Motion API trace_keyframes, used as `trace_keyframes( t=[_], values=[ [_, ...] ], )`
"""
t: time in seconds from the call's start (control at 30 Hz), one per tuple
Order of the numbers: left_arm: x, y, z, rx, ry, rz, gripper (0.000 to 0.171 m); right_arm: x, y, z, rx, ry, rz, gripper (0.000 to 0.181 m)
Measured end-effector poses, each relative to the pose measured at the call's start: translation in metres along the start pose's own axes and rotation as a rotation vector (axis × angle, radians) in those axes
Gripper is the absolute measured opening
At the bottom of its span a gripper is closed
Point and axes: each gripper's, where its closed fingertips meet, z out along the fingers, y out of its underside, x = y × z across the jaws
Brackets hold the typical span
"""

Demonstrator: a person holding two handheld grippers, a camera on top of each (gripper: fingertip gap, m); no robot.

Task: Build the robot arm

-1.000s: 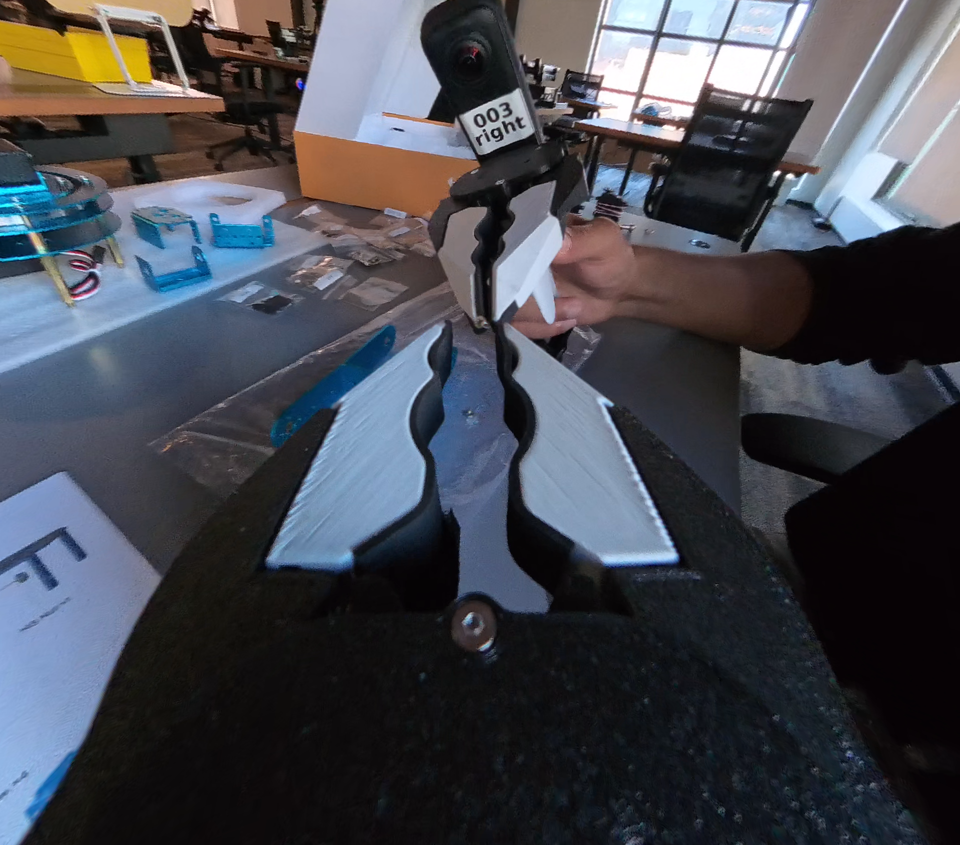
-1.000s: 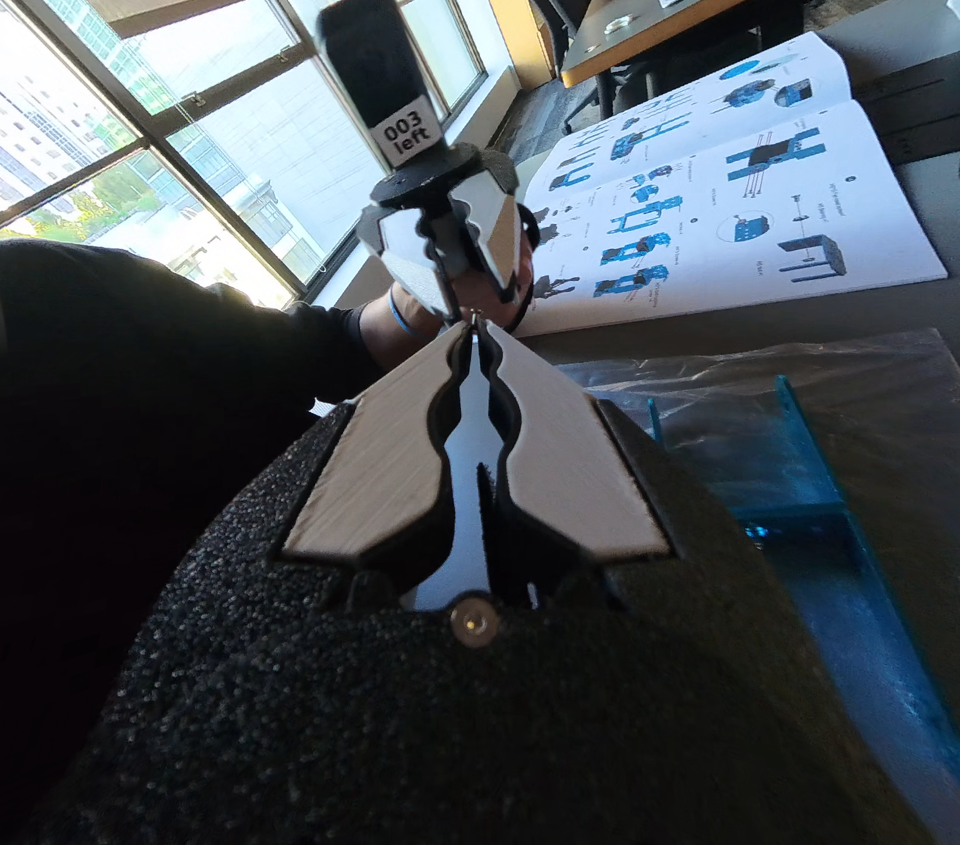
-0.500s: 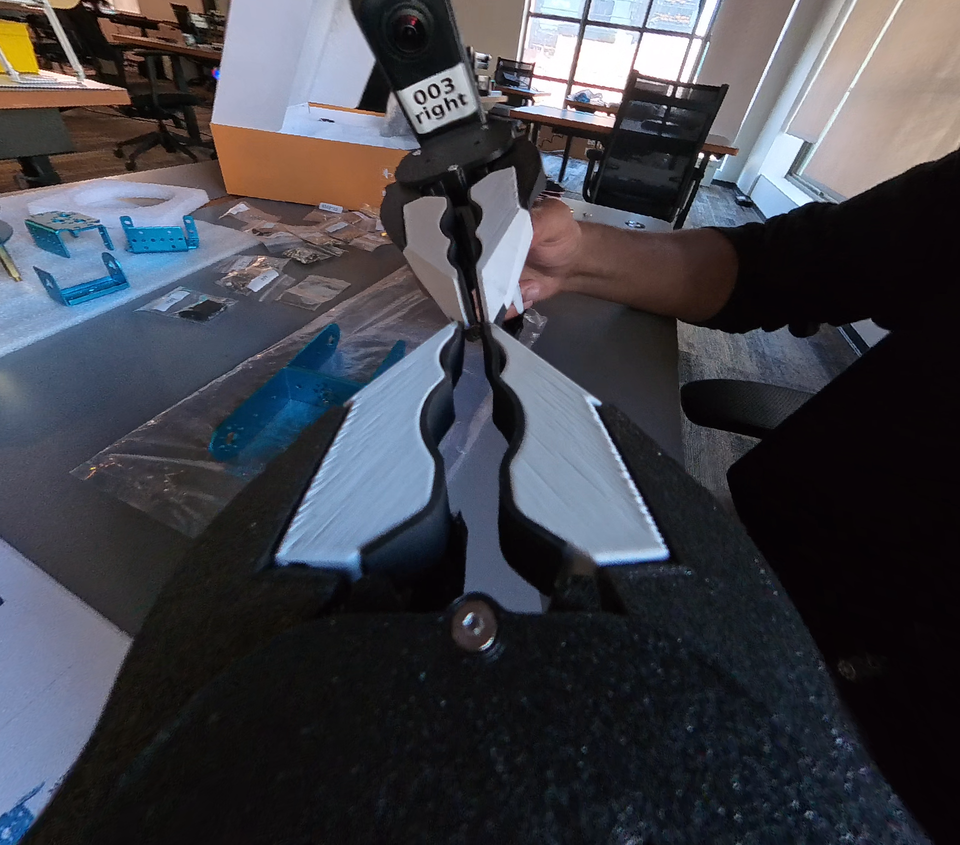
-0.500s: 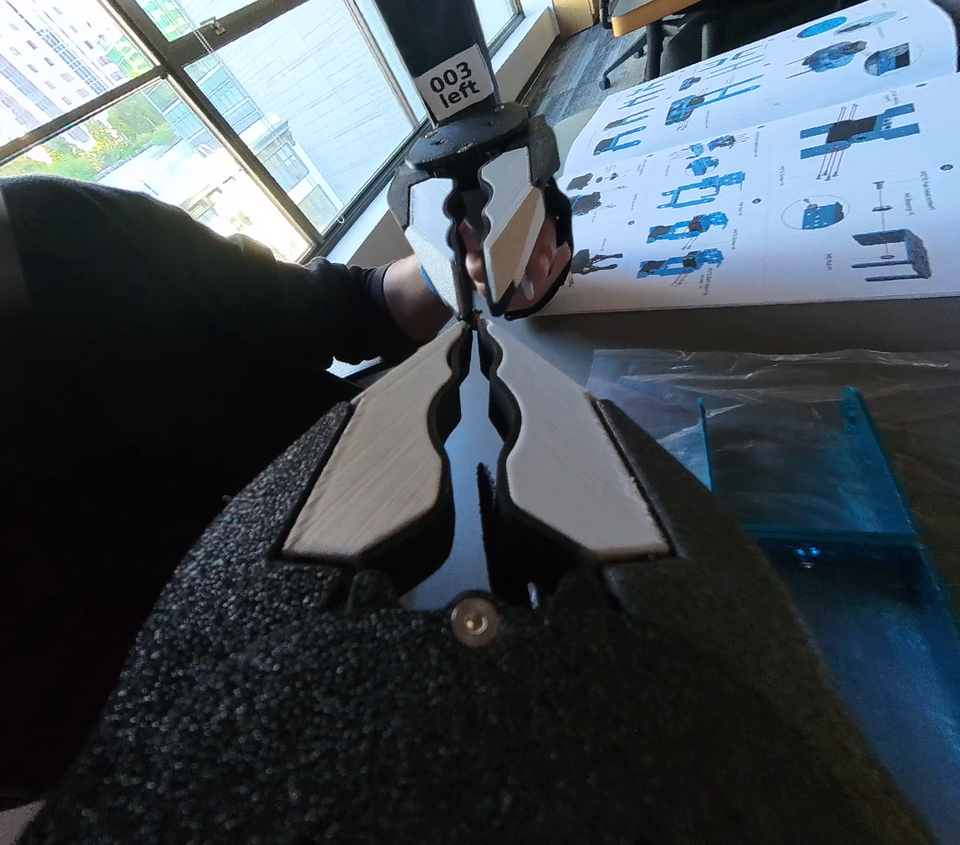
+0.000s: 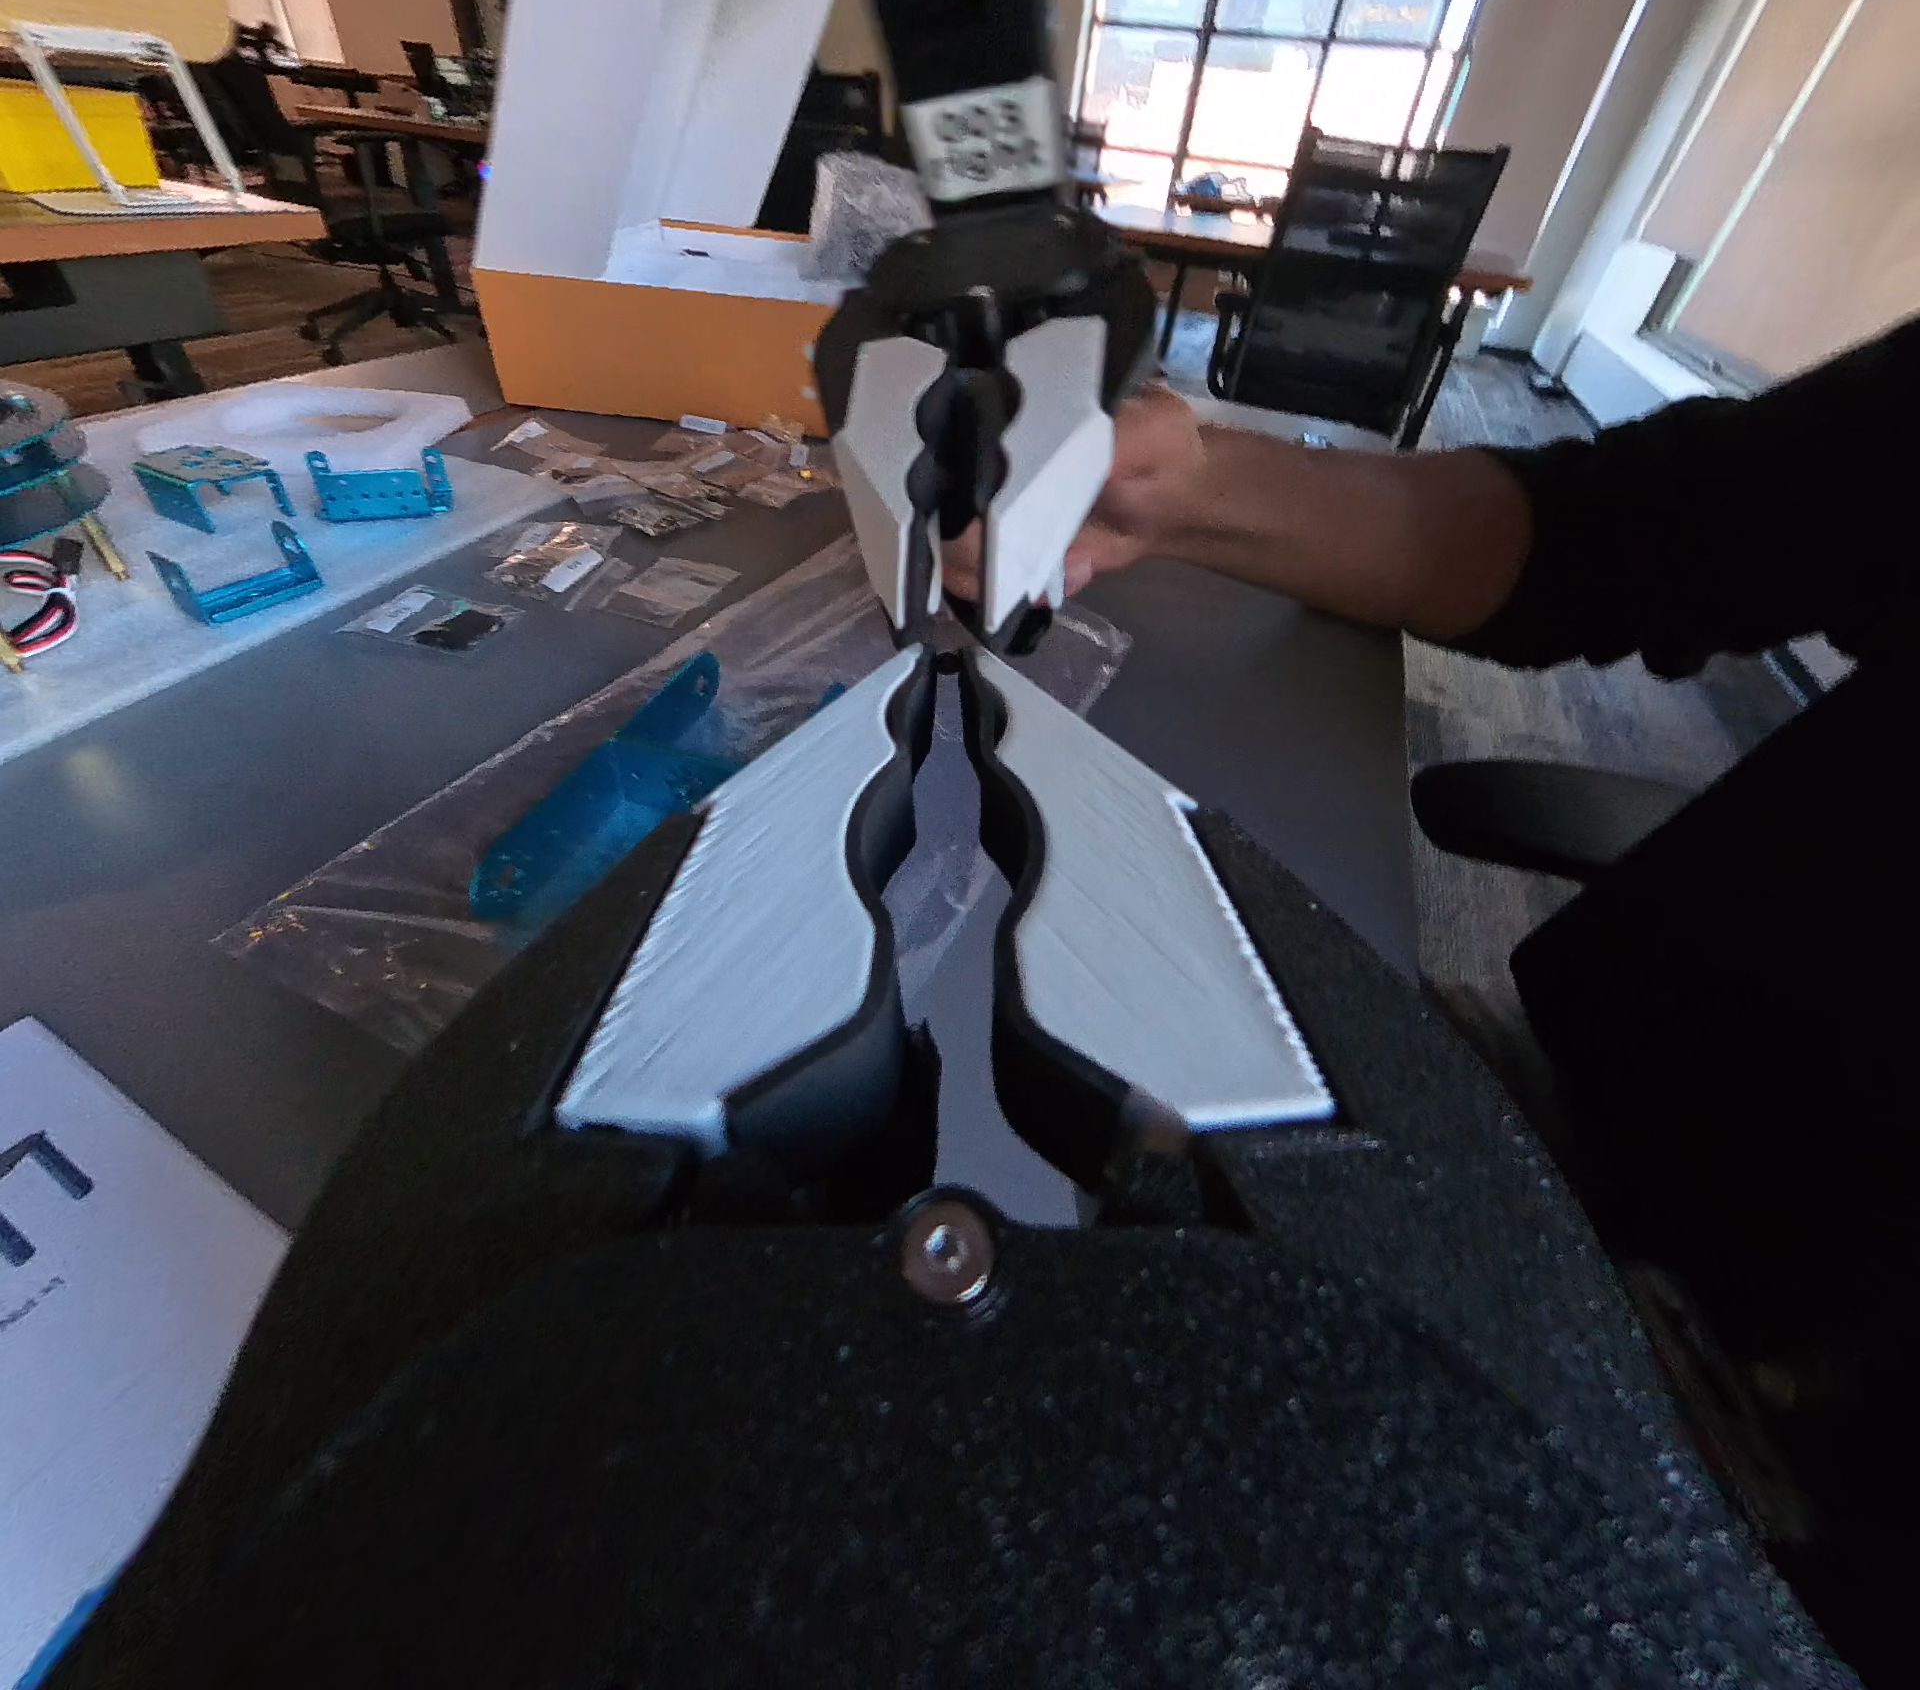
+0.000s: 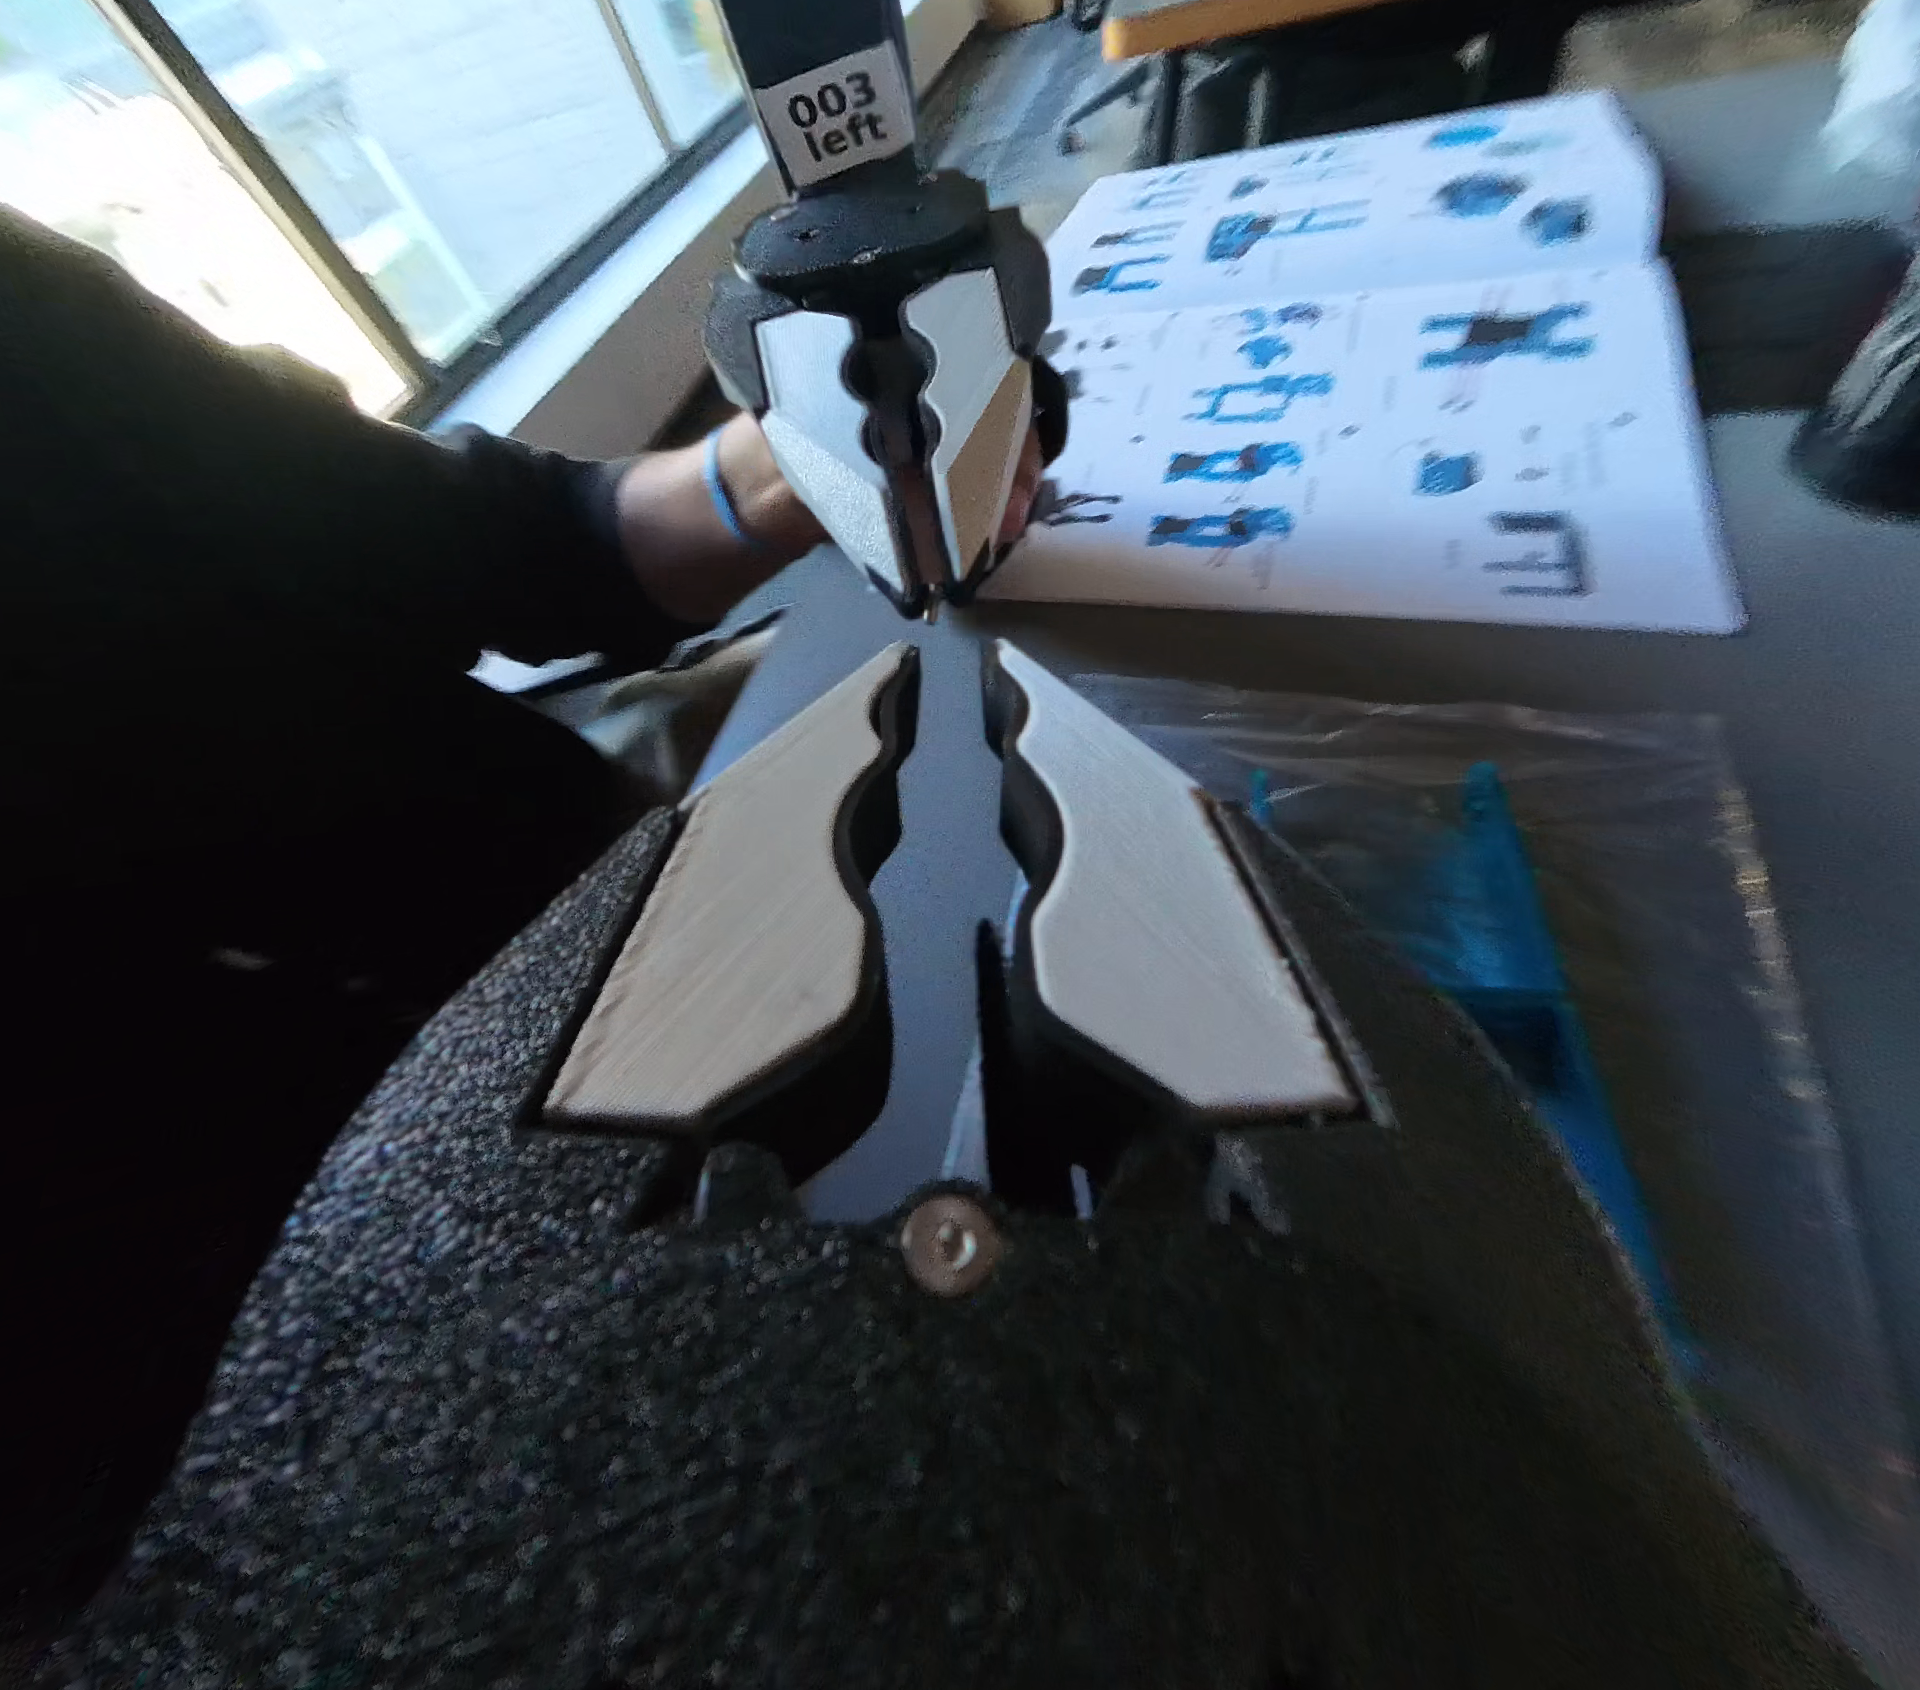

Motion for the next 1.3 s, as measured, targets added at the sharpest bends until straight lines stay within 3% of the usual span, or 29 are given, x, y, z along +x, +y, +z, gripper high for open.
trace_keyframes(
  t=[0.17, 0.3, 0.53, 1.07, 1.3],
  values=[
    [-0.010, -0.007, 0.002, 0.064, -0.002, -0.173, 0.003, 0.013, -0.004, -0.003, -0.014, 0.292, -0.315, 0.023],
    [-0.007, -0.010, 0.005, 0.106, 0.064, -0.302, 0.003, 0.004, -0.009, 0.001, -0.025, 0.387, -0.471, 0.024],
    [-0.007, -0.007, 0.006, 0.096, 0.086, -0.343, 0.003, 0.002, -0.012, 0.001, -0.049, 0.469, -0.601, 0.005],
    [-0.011, -0.003, 0.008, 0.078, 0.055, -0.352, 0.003, 0.010, -0.005, 0.002, -0.107, 0.508, -0.601, 0.001],
    [-0.015, -0.009, 0.006, 0.121, 0.039, -0.363, 0.004, 0.014, -0.011, 0.004, 0.032, 0.399, -0.333, 0.002]
  ],
)
